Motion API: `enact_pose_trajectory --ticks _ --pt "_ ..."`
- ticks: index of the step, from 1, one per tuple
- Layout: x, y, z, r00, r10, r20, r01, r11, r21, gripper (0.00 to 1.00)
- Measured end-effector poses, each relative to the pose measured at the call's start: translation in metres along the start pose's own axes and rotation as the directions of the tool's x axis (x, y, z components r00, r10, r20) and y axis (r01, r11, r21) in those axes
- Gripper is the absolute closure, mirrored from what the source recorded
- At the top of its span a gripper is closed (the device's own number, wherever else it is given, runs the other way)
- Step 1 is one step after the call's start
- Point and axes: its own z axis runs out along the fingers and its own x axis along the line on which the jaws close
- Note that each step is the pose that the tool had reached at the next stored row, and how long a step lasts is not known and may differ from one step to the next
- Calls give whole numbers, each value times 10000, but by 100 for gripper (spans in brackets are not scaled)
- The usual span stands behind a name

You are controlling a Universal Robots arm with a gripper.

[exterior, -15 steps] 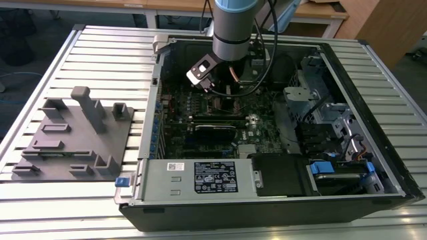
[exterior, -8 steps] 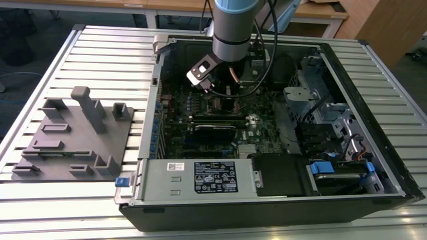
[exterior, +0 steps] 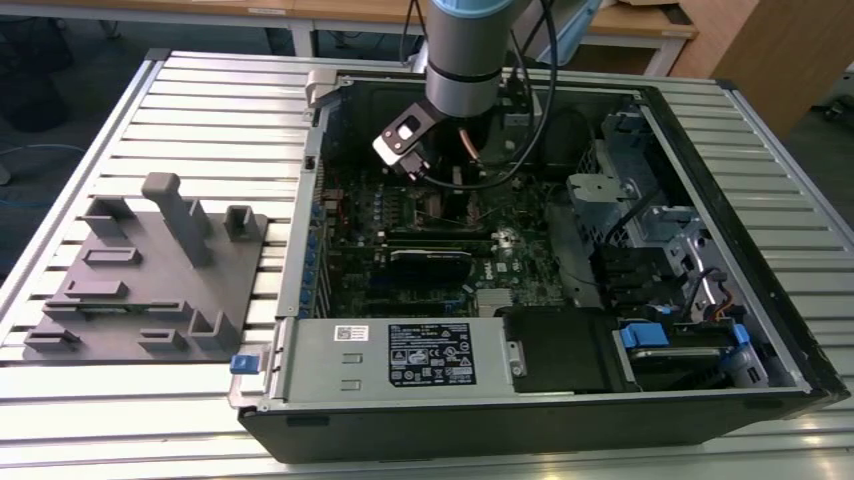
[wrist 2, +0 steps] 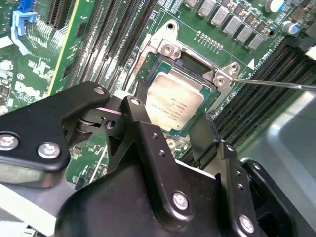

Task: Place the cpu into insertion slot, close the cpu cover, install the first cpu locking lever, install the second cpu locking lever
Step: 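Place the cpu into insertion slot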

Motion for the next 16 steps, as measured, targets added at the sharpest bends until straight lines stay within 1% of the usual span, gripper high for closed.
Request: enact_pose_trajectory --ticks 3,11,13,15,16 --pt "1 1 -33 10000 0 1 0 10000 1 40" --pt "1 1 -36 10000 -1 11 1 10000 1 40" --pt "1 1 -35 10000 -1 14 1 10000 0 41" --pt "1 1 -36 10000 -1 18 1 10000 0 54" --pt "1 1 -35 10000 -1 19 1 10000 0 54"
